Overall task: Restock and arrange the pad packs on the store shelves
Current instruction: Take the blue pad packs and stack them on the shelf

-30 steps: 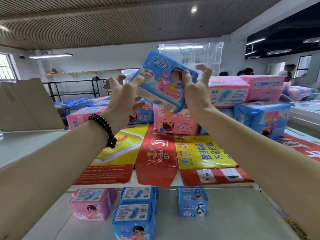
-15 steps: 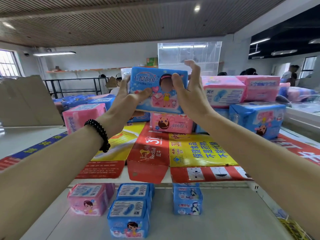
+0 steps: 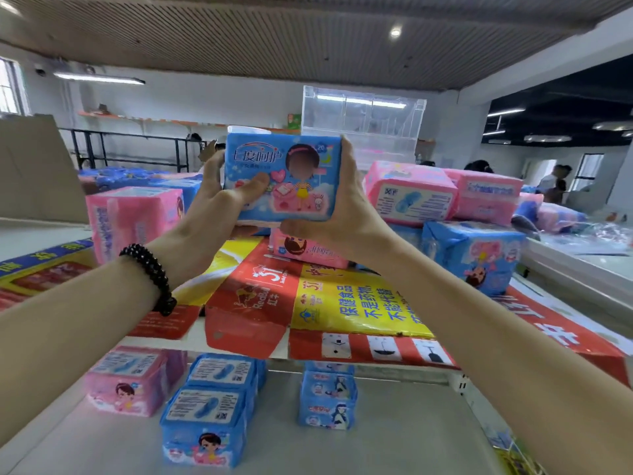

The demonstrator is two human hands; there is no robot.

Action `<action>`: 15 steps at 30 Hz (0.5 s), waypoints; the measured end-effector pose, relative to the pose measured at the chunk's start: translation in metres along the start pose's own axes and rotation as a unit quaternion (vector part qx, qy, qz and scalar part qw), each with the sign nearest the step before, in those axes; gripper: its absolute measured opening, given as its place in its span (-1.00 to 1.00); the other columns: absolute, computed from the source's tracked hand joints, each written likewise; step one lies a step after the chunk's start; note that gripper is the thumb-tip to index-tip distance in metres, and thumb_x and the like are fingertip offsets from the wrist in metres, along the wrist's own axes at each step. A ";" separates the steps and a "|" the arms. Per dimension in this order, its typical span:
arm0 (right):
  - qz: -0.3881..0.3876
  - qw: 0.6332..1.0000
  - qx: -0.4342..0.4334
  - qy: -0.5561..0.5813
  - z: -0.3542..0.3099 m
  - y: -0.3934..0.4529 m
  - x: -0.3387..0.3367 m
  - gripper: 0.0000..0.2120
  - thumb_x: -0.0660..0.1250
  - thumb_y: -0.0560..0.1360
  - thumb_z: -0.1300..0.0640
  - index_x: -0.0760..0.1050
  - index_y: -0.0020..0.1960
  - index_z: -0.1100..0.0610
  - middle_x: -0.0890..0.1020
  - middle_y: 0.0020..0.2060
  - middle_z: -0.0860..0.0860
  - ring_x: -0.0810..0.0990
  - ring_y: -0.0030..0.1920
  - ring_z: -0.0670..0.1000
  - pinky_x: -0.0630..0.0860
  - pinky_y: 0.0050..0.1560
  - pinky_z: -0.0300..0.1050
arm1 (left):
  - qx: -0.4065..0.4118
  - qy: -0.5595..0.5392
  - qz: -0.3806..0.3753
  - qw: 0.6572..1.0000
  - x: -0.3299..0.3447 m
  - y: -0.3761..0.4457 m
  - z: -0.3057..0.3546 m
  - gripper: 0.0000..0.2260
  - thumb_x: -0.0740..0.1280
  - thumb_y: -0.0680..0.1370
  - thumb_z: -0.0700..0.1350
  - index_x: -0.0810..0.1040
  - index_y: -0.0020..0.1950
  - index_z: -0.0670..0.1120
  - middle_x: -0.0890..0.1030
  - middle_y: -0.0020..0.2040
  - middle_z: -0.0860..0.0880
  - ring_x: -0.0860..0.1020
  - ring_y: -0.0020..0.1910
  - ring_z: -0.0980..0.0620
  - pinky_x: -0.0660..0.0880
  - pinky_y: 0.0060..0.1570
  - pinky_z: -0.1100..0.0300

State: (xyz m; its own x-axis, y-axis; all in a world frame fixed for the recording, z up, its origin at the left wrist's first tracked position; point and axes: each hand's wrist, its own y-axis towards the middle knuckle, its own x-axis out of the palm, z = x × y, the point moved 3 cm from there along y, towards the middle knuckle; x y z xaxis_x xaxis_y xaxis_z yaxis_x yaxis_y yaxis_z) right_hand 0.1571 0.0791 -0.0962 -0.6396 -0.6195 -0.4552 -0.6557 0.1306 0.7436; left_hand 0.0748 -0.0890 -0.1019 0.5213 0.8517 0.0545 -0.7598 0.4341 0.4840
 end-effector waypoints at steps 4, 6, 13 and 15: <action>-0.010 1.000 -0.004 -0.006 0.005 -0.002 -0.002 0.29 0.69 0.22 0.12 -0.18 0.61 0.15 0.26 0.39 0.07 0.25 0.35 -0.09 0.16 0.11 -0.70 | 0.001 -0.004 0.001 1.000 0.002 -0.007 -0.002 -0.60 0.36 0.61 -0.07 0.34 0.40 0.11 0.70 0.12 0.04 0.71 0.02 -0.04 0.64 0.01 -0.07; -0.015 1.000 -0.005 -0.012 0.006 -0.005 0.000 0.30 0.69 0.22 0.10 -0.19 0.61 0.14 0.26 0.39 0.07 0.25 0.39 -0.04 0.23 0.25 -0.55 | -0.002 0.001 0.005 1.000 0.004 -0.012 -0.002 -0.60 0.36 0.61 -0.06 0.33 0.41 0.11 0.70 0.09 0.06 0.72 -0.04 0.03 0.64 -0.15 0.09; 0.000 1.000 0.021 -0.001 0.008 -0.016 0.002 0.20 0.65 0.13 -0.09 -0.05 0.53 -0.20 0.36 0.37 0.05 0.40 0.42 0.11 0.52 0.27 0.20 | 0.014 0.083 0.016 0.996 0.006 -0.024 -0.003 -0.73 0.34 0.61 0.04 0.36 0.27 0.16 0.63 0.00 0.23 0.62 0.05 0.07 0.52 0.11 -0.11; -0.001 1.000 0.023 -0.005 0.004 -0.020 -0.001 0.25 0.67 0.12 -0.12 -0.10 0.55 -0.20 0.36 0.39 0.06 0.41 0.42 0.13 0.53 0.25 0.23 | 0.019 0.086 -0.004 0.996 0.004 -0.030 -0.003 -0.70 0.38 0.55 0.08 0.36 0.21 0.20 0.63 0.02 0.26 0.63 0.07 0.09 0.52 0.14 -0.12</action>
State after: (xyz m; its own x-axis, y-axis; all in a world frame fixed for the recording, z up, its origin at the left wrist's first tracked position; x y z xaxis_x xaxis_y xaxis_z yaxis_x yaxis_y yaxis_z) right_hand 0.1688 0.0799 -0.1128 -0.6417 -0.6121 -0.4622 -0.6748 0.1641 0.7195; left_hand 0.0986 -0.0979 -0.1184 0.4500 0.8876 -0.0980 -0.7391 0.4318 0.5171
